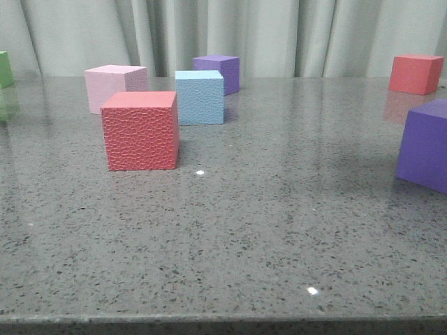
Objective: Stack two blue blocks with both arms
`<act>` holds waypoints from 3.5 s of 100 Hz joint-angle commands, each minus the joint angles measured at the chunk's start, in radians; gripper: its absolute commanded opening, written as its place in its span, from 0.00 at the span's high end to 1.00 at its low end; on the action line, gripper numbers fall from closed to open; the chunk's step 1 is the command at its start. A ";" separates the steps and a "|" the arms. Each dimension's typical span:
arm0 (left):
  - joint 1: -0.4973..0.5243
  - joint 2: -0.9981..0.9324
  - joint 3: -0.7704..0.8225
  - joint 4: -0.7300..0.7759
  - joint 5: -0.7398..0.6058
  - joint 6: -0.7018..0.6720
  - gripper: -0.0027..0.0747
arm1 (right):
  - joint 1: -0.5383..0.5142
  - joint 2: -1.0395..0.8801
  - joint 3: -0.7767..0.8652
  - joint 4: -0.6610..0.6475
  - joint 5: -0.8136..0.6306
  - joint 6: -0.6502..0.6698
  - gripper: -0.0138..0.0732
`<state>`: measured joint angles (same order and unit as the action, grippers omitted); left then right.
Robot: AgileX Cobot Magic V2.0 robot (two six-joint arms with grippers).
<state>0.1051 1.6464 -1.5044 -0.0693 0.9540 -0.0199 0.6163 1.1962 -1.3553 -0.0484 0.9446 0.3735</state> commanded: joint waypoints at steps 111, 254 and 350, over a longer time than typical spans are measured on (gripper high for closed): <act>0.003 0.068 -0.033 0.028 -0.062 -0.059 0.39 | -0.001 -0.028 -0.022 -0.006 -0.060 -0.011 0.36; -0.582 0.207 -0.571 0.059 0.106 -0.547 0.55 | -0.002 -0.254 0.048 -0.240 0.023 -0.011 0.36; -0.633 0.307 -0.614 0.069 0.091 -0.631 0.48 | -0.002 -0.315 0.077 -0.288 0.073 -0.022 0.36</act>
<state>-0.5191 2.0090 -2.0849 0.0000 1.1003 -0.6473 0.6163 0.8905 -1.2572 -0.3010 1.0721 0.3658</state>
